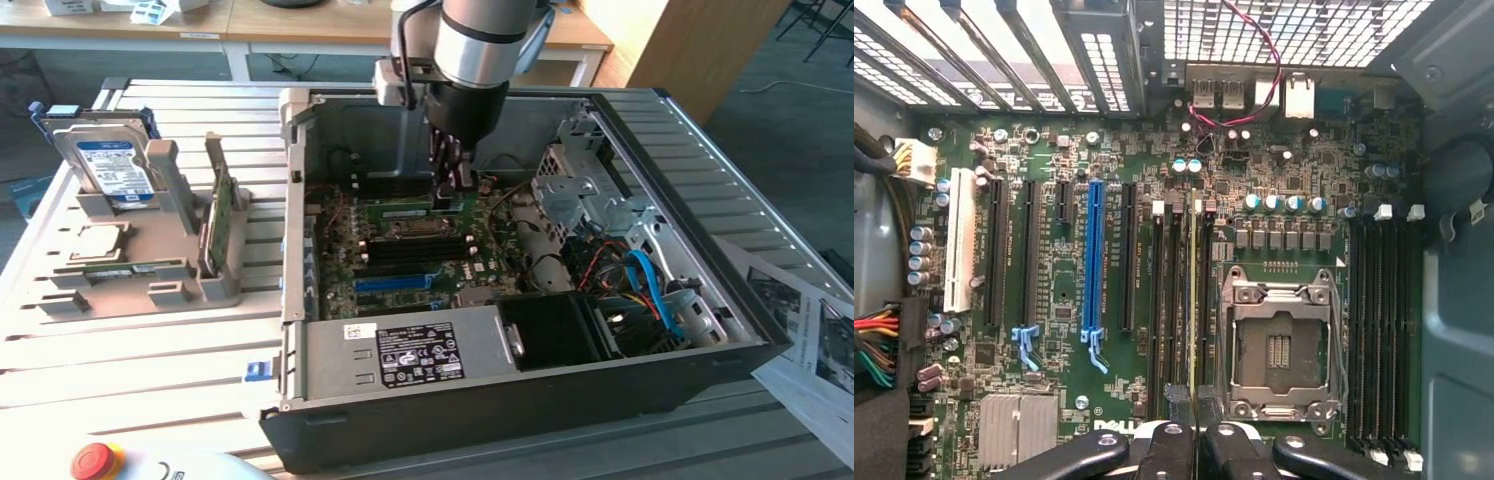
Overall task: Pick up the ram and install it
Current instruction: 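Insert the ram into the slot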
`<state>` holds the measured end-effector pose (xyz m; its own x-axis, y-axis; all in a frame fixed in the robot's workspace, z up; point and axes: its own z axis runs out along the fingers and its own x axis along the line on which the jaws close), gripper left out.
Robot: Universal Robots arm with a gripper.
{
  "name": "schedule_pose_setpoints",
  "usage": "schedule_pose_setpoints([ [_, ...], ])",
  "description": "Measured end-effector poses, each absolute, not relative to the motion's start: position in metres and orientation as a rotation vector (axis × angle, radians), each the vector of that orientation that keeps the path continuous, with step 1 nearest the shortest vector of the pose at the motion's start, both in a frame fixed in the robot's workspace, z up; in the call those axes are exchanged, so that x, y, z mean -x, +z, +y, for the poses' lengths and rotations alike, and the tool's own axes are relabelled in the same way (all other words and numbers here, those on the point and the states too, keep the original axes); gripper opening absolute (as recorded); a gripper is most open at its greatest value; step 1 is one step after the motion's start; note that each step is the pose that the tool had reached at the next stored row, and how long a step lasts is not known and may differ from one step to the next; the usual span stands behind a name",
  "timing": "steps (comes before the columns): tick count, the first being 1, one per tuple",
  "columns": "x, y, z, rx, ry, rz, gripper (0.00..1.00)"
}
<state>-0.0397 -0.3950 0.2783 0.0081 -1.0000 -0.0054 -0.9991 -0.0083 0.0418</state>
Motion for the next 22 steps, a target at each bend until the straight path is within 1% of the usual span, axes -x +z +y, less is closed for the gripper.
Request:
schedule_pose_setpoints([
  [22,0.0331,0.2784,-0.4022,-2.212,-0.052,-2.193,0.12],
])
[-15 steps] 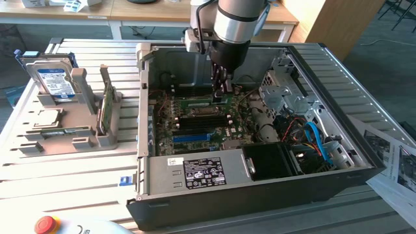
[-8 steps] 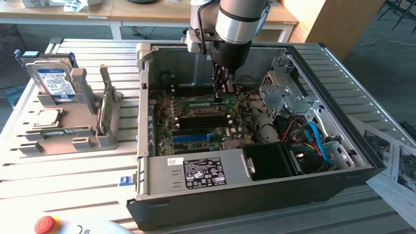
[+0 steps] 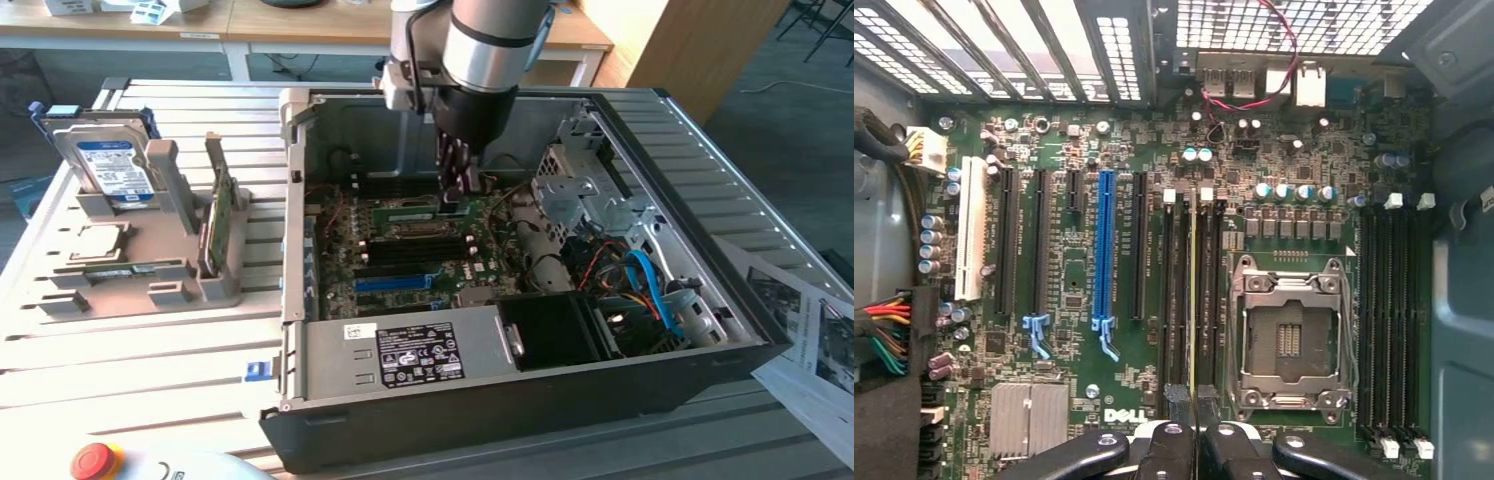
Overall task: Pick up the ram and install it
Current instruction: 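Insert the ram into the slot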
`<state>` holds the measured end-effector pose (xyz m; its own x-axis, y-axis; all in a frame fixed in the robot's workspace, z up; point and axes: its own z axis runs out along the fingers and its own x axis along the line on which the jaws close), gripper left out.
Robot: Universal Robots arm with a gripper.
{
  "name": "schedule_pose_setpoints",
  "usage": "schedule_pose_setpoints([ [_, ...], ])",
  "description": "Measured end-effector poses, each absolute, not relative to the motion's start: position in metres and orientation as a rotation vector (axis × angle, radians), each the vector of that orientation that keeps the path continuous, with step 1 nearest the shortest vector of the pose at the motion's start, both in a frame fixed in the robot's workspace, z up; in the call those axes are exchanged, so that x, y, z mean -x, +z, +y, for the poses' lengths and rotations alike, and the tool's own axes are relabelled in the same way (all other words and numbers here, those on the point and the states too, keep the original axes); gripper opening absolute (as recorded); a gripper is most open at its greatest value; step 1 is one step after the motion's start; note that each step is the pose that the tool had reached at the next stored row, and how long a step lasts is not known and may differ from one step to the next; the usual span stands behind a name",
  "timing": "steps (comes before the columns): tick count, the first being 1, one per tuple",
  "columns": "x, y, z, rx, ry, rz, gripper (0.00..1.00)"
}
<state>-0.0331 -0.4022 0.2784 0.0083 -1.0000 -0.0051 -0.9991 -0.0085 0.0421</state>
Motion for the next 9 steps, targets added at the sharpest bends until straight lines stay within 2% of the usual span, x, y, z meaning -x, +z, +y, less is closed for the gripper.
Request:
schedule_pose_setpoints([
  [9,0.0331,0.2783,-0.4068,-2.212,-0.052,-2.193,0.12],
])
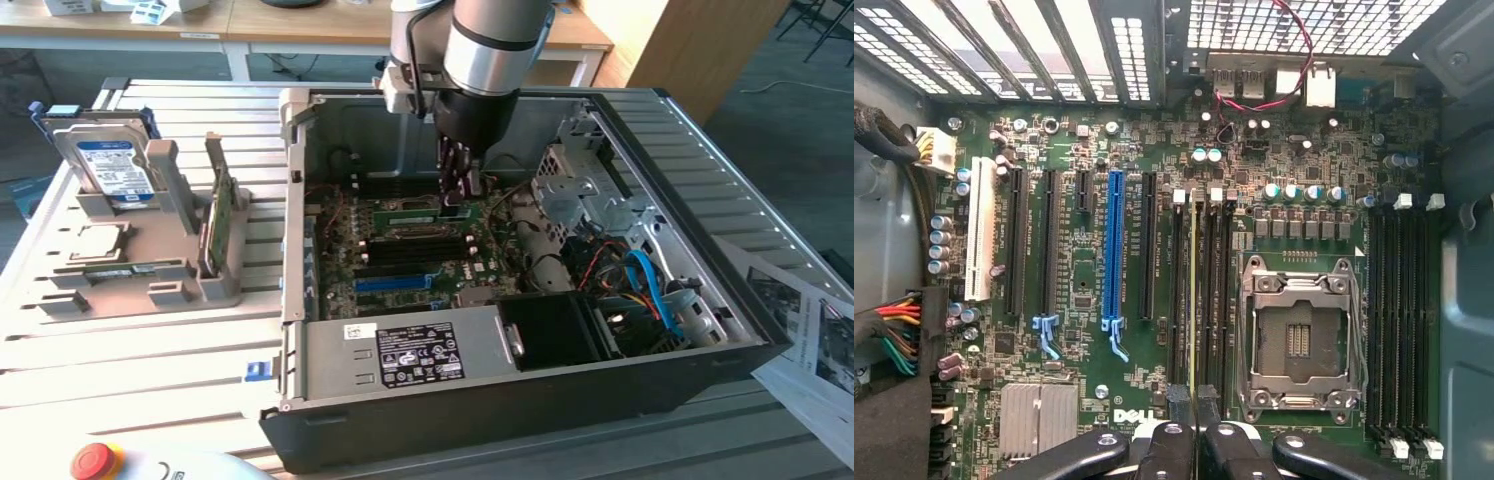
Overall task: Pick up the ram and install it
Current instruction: 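Insert the ram into the slot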
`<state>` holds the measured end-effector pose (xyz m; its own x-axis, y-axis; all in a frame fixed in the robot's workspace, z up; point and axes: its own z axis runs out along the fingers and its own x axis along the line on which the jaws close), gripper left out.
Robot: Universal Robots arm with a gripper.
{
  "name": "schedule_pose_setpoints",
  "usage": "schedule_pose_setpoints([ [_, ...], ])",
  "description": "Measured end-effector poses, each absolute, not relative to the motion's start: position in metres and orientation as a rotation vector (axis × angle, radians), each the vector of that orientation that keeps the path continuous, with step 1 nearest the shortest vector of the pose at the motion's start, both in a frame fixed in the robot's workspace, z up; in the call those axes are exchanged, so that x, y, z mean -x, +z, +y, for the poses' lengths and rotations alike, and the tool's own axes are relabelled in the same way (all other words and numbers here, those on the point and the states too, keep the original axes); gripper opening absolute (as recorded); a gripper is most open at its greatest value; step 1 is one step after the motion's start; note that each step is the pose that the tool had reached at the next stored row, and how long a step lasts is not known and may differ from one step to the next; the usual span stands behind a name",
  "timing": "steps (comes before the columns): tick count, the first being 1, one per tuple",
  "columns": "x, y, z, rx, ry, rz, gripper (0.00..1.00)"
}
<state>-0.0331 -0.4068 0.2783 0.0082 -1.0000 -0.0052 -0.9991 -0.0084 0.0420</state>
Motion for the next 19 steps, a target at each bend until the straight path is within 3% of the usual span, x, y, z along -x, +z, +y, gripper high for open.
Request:
schedule_pose_setpoints([
  [19,0.034,0.256,-0.407,-2.212,-0.052,-2.193,0.12],
])
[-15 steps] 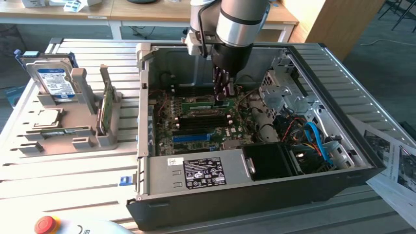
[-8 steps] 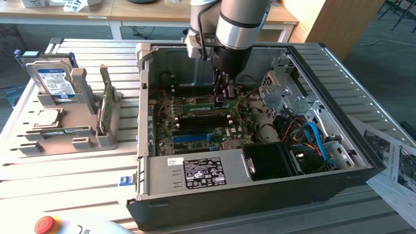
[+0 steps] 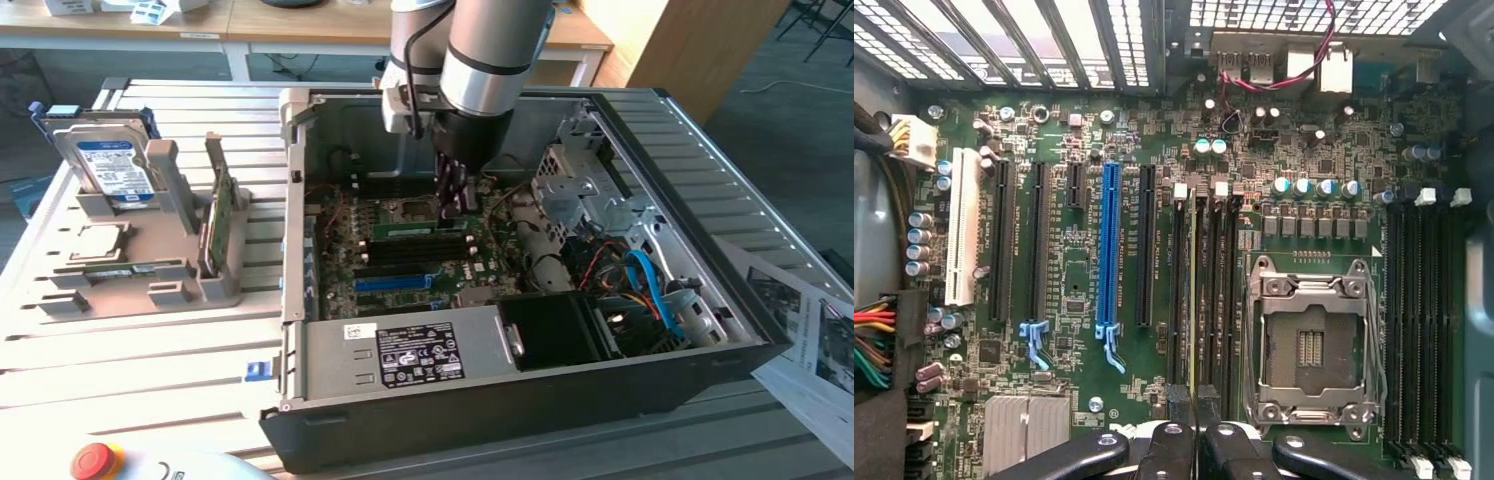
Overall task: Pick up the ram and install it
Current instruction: 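Insert the ram into the slot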
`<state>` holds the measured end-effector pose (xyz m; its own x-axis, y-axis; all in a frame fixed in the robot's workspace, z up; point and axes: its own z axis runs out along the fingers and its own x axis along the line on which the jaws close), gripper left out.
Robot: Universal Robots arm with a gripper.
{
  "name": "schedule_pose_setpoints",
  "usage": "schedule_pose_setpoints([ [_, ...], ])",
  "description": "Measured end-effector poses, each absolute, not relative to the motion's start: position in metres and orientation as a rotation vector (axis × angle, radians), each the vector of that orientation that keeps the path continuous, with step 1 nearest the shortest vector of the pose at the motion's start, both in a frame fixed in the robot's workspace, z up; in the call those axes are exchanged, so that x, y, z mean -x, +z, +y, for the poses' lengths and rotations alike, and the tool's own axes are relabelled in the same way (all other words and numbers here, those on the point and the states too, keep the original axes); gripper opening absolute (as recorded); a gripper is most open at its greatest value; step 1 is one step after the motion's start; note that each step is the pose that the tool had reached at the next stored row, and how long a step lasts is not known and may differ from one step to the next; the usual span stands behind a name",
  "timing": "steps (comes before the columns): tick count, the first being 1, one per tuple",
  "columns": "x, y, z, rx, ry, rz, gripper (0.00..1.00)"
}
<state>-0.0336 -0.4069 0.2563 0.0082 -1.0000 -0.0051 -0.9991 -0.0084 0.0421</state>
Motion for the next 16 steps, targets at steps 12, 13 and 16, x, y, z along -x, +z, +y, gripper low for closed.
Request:
schedule_pose_setpoints([
  [12,0.035,0.245,-0.407,-2.212,-0.052,-2.193,0.12],
  [13,0.035,0.244,-0.407,-2.212,-0.052,-2.193,0.12],
  [16,0.035,0.242,-0.407,-2.212,-0.052,-2.193,0.12],
])
